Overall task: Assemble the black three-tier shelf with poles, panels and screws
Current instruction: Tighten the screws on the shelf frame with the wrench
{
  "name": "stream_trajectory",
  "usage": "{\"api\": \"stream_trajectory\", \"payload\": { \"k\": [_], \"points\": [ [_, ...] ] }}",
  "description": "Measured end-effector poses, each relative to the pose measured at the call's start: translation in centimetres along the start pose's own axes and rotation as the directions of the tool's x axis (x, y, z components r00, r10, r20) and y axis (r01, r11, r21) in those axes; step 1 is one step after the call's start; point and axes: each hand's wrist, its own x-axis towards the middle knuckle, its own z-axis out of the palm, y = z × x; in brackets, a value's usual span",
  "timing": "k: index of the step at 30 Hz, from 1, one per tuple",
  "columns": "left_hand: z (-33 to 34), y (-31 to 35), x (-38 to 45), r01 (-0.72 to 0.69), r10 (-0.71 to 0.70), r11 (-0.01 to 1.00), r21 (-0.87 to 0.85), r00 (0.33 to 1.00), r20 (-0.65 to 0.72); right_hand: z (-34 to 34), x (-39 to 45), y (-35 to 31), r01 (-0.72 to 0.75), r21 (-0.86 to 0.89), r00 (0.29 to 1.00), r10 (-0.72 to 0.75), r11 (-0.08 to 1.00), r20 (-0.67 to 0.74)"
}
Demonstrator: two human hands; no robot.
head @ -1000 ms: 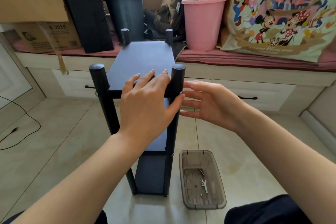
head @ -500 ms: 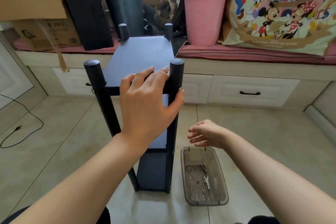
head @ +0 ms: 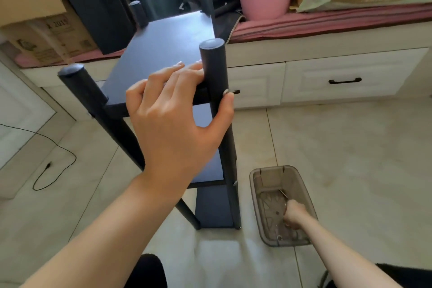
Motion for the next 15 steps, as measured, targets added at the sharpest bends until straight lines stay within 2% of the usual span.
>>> {"api": "stream_trajectory", "payload": {
  "k": [5,8,15],
  "points": [
    [0.2,0.2,0.1,0.006,-0.006,1.0,0.022,1.0,-0.004,2.1,2.6,0.7,0.011,-0.147,1.0,-0.013,0.989,-0.017],
    [0.2,0.1,-0.1,-0.003,0.003,1.0,0.031,1.0,-0.012,3.1,3.7,1.1,0.014,-0.137,0.999,-0.021,0.99,-0.048],
    [0.2,0.1,-0.1,-0.002,0.001,1.0,0.026,1.0,0.018,4.4,5.0,1.9,-0.008,-0.106,1.0,0.005,0.994,-0.024]
  ]
}}
